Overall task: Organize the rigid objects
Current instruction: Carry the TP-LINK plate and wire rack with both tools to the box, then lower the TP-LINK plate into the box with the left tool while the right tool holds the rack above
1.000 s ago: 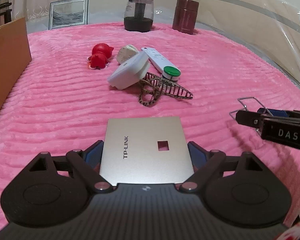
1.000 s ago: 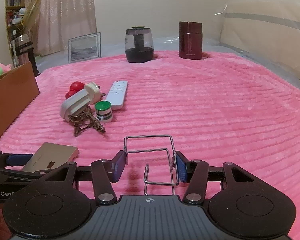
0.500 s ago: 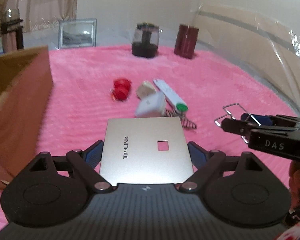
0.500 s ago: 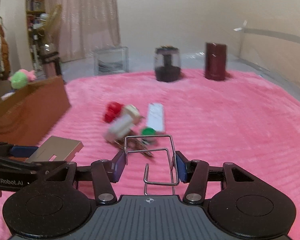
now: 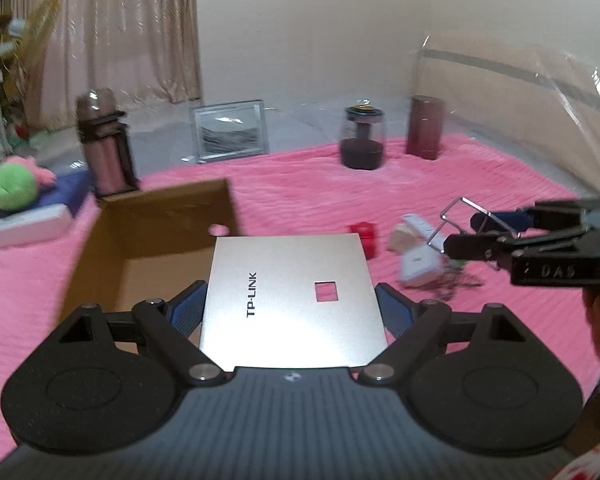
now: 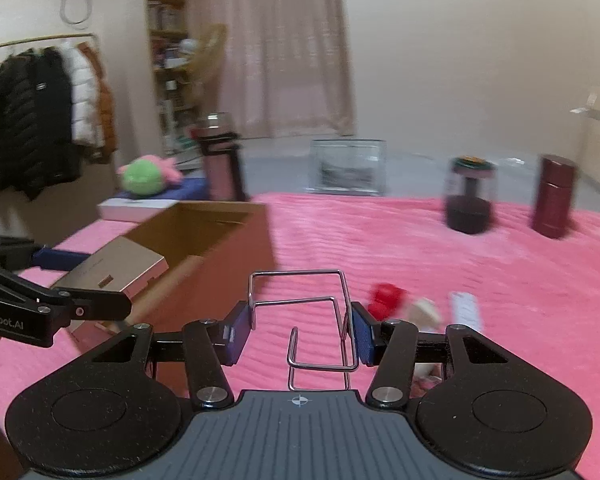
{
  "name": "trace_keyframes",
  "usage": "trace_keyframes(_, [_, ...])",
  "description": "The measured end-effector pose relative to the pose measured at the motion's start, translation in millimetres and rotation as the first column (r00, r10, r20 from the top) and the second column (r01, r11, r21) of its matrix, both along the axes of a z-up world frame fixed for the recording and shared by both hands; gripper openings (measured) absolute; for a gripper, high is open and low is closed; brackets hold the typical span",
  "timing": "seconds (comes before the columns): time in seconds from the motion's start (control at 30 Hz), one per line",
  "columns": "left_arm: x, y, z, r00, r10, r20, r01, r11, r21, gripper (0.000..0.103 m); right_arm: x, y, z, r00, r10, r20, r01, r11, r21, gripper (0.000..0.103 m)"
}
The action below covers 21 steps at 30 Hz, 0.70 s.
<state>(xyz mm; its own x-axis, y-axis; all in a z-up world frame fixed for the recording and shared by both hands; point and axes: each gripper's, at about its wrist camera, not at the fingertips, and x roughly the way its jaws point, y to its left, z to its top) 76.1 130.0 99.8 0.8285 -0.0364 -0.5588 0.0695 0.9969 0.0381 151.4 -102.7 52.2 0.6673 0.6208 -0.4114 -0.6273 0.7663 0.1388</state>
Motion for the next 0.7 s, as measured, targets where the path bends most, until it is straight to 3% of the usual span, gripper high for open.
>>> trace_keyframes(0.37, [24.0,106.2,14.9,0.997,-0.007,-0.083,0.013,0.997,0.076,0.086,30.8,115.2,30.2,0.977,0.214,0.019,-0.212,0.975,-0.069,0.049])
trace_keyframes(0.53, [55.3,134.5,4.2,0.989,-0.016,-0.146,0.037,0.989,0.145,0.086,52.5,160.1,30.2,0.956,0.292,0.023,-0.284,0.944,-0.170,0.049])
trace_keyframes(0.7, [83.0,148.4,-14.0,0.978,-0.048,-0.201,0.082,0.983,0.165,0.086,73.6,195.4,15.0,0.929,0.371,0.011,-0.352,0.890,-0.289,0.049])
